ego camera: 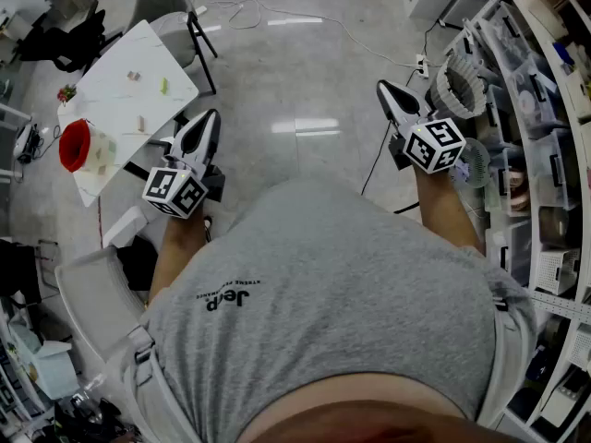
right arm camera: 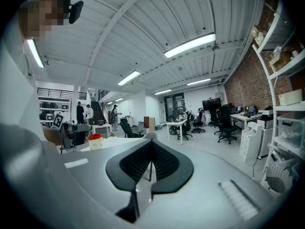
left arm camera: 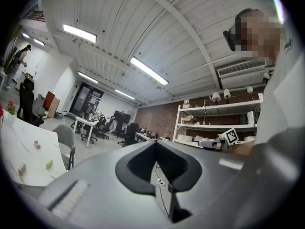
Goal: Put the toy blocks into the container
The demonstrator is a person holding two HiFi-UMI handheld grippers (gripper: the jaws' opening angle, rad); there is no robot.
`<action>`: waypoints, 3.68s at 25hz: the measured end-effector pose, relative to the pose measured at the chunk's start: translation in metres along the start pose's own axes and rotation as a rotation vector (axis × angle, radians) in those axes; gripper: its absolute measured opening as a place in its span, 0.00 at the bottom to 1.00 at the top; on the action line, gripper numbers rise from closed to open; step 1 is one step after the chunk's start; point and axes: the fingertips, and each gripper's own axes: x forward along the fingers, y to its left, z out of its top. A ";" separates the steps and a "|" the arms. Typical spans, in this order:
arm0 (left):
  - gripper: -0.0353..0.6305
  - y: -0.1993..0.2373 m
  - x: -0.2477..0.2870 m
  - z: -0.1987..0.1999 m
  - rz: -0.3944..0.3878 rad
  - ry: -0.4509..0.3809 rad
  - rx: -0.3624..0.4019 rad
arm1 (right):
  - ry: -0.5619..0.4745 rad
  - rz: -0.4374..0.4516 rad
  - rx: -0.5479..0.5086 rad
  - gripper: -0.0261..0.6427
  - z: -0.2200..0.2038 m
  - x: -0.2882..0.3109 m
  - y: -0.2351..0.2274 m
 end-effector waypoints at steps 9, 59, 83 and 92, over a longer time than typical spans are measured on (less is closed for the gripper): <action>0.12 -0.009 0.007 0.000 0.002 -0.006 0.007 | -0.021 0.025 -0.008 0.04 0.011 -0.001 -0.004; 0.13 0.098 0.171 0.012 -0.149 -0.010 -0.048 | -0.113 0.094 -0.023 0.54 0.056 0.138 -0.069; 0.13 0.328 0.348 0.061 -0.170 0.059 -0.088 | -0.042 0.031 0.053 0.54 0.073 0.397 -0.165; 0.13 0.321 0.468 0.044 -0.003 0.024 -0.099 | -0.043 0.183 0.060 0.54 0.071 0.448 -0.304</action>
